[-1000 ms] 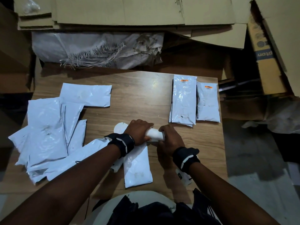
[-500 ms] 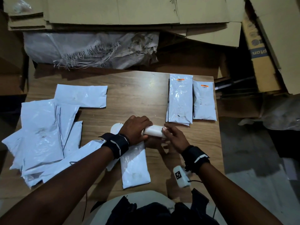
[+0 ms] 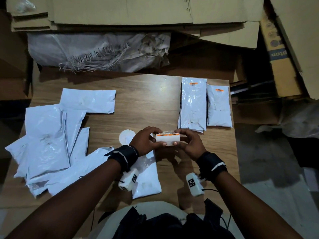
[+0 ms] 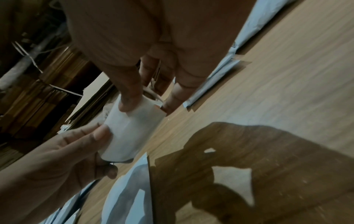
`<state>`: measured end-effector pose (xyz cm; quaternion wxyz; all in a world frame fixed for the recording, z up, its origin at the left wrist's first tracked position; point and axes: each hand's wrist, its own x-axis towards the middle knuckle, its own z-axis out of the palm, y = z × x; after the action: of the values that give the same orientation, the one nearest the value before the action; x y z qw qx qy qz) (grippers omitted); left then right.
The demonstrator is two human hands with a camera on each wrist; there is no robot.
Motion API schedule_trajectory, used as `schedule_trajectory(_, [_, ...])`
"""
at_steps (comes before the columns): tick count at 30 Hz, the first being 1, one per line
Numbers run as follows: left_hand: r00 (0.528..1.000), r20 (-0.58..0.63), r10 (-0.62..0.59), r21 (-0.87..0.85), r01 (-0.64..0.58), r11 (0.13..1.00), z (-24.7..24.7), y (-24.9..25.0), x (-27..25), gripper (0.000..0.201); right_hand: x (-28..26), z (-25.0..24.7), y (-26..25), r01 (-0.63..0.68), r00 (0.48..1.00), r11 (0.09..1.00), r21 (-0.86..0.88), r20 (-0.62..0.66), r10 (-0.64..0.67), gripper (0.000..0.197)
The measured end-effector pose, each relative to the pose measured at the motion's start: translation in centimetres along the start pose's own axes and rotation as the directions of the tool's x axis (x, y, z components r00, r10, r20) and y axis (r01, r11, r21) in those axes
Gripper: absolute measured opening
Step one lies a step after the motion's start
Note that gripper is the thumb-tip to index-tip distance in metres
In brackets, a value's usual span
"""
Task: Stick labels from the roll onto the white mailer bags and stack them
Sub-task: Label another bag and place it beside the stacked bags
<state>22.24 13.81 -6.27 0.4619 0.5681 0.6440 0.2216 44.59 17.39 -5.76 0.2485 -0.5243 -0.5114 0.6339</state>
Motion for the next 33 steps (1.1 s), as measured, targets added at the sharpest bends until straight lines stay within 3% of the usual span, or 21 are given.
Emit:
schedule_trajectory(4, [0.992, 0.087, -0.096, -0.068, 0.102, 0.992, 0.4, -0.1, -0.1, 0.047, -0.1, 0.0, 0.4, 0.018, 0.999, 0.999, -0.031, 0.035, -0.017, 0.041])
schedule_trajectory(8, [0.994, 0.088, -0.062, 0.034, 0.059, 0.998, 0.4, 0.7, 0.0, 0.049, -0.4, 0.2, 0.4, 0.034, 0.999, 0.996, -0.077, 0.03, -0.032, 0.042])
schedule_trajectory(10, [0.998, 0.059, -0.03, 0.081, 0.025, 0.996, 0.2, 0.8, 0.0, 0.048, -0.5, 0.2, 0.4, 0.128, 0.992, 0.971, -0.2, 0.025, -0.126, 0.034])
schedule_trajectory(12, [1.0, 0.026, 0.013, 0.123, -0.017, 0.992, 0.0, 0.8, 0.1, 0.046, -0.6, 0.1, 0.6, 0.275, 0.957, 0.85, -0.449, 0.045, -0.286, 0.029])
schedule_trajectory(14, [0.998, 0.007, 0.066, 0.173, -0.066, 0.983, -0.2, 1.0, 0.1, 0.044, -0.4, -0.1, 0.4, 0.343, 0.921, 0.682, -0.647, 0.089, -0.379, 0.028])
schedule_trajectory(17, [0.989, -0.001, 0.145, 0.27, -0.139, 0.953, -0.3, 1.0, 0.3, 0.043, -0.1, -0.1, 0.1, 0.412, 0.874, 0.484, -0.772, 0.185, -0.449, 0.025])
schedule_trajectory(20, [0.982, 0.014, 0.189, 0.338, -0.182, 0.923, -0.1, 1.0, 0.7, 0.041, 0.1, 0.0, -0.2, 0.418, 0.869, 0.411, -0.81, 0.225, -0.441, 0.022])
schedule_trajectory(22, [0.977, 0.021, 0.213, 0.37, -0.206, 0.906, 0.2, 1.1, 1.1, 0.04, 0.5, 0.2, -0.3, 0.376, 0.904, 0.444, -0.813, 0.218, -0.367, 0.029])
schedule_trajectory(25, [0.963, 0.092, 0.254, 0.425, -0.268, 0.864, 0.6, 1.4, 1.8, 0.039, 1.6, 0.5, -1.2, 0.261, 0.965, 0.508, -0.821, 0.236, -0.115, 0.053])
schedule_trajectory(29, [0.929, 0.167, 0.33, 0.413, -0.369, 0.833, 0.4, 2.2, 2.0, 0.043, 2.6, 0.8, -2.4, 0.099, 0.986, 0.545, -0.832, 0.155, 0.056, 0.052])
schedule_trajectory(33, [0.918, 0.056, 0.394, 0.324, -0.39, 0.862, 0.6, 2.0, 1.8, 0.063, 2.9, 1.3, -1.4, -0.134, 0.99, 0.825, -0.548, -0.03, 0.141, 0.046])
